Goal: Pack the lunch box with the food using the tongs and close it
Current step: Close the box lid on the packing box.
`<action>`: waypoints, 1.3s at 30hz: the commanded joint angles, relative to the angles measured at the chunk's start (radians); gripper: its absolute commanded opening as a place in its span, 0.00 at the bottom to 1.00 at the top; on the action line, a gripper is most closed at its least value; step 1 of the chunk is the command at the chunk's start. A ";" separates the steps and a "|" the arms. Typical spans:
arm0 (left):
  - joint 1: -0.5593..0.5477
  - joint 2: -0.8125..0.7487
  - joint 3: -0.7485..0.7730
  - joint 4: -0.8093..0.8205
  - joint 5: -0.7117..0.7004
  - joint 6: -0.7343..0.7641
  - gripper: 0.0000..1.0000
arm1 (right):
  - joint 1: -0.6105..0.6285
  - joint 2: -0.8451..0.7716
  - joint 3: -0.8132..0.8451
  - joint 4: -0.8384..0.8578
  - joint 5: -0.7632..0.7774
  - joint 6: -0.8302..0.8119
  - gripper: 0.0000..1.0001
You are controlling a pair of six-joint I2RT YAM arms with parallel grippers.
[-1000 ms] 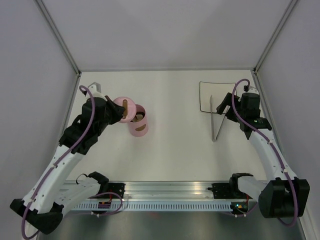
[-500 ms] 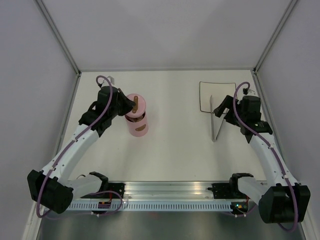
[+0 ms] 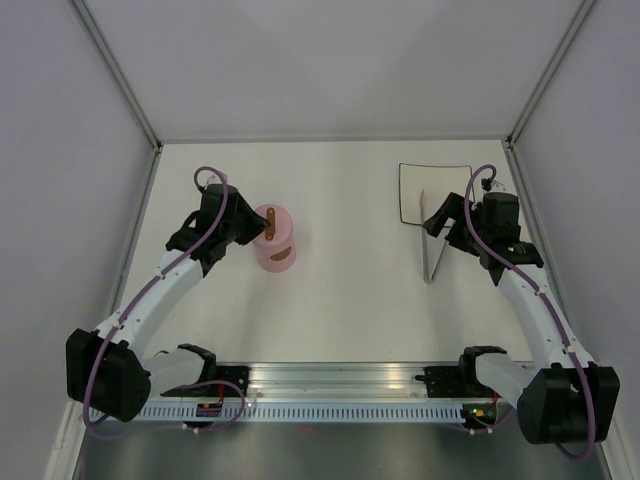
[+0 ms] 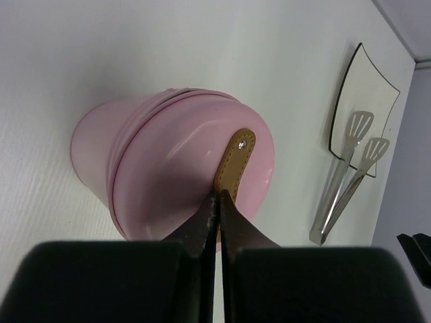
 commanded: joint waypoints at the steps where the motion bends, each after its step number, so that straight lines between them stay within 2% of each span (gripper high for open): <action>1: 0.028 -0.005 -0.034 0.035 -0.016 -0.062 0.02 | -0.003 -0.002 -0.001 0.027 -0.016 0.011 0.98; 6: 0.049 -0.003 -0.057 0.038 -0.013 -0.082 0.02 | -0.003 0.016 0.000 0.032 -0.026 0.011 0.98; 10: 0.081 0.006 -0.068 0.044 0.041 -0.117 0.02 | -0.003 0.023 0.000 0.039 -0.034 0.013 0.98; 20: 0.098 -0.022 0.038 0.021 0.078 -0.135 0.02 | -0.003 0.040 0.009 0.050 -0.045 0.010 0.98; 26: 0.131 -0.005 0.064 0.009 0.154 -0.188 0.02 | -0.003 0.030 0.006 0.047 -0.023 0.011 0.98; 39: 0.143 0.054 0.026 0.027 0.132 -0.174 0.02 | -0.003 0.029 0.016 0.036 -0.019 0.010 0.98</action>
